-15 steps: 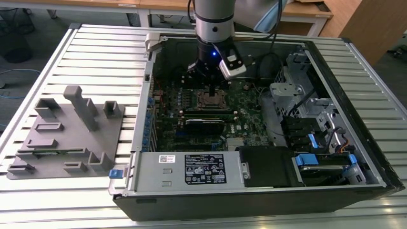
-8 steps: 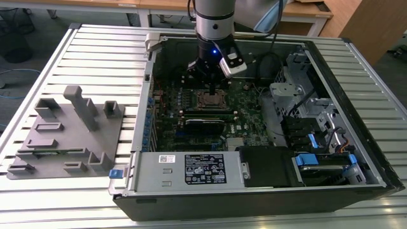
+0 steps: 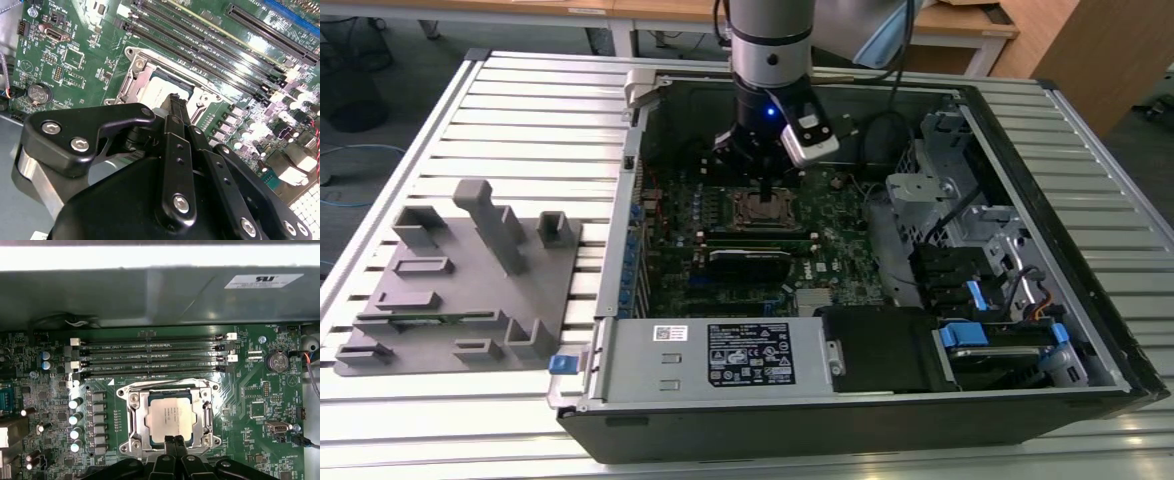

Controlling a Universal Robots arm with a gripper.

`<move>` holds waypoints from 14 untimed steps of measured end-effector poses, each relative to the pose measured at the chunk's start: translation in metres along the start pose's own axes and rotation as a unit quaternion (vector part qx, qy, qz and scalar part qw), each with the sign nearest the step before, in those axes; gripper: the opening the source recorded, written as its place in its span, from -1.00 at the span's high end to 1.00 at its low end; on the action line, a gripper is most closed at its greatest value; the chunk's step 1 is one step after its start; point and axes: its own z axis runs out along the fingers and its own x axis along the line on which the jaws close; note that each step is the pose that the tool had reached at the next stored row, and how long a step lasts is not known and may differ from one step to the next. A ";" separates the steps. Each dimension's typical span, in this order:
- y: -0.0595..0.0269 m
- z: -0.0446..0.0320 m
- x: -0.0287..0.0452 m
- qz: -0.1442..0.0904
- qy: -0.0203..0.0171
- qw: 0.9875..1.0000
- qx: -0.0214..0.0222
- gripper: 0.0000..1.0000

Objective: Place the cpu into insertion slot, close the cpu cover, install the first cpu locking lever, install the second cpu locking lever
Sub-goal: 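Install the second cpu locking lever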

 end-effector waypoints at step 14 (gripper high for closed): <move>-0.0040 0.0001 -0.0002 0.000 0.000 1.000 -0.002 0.79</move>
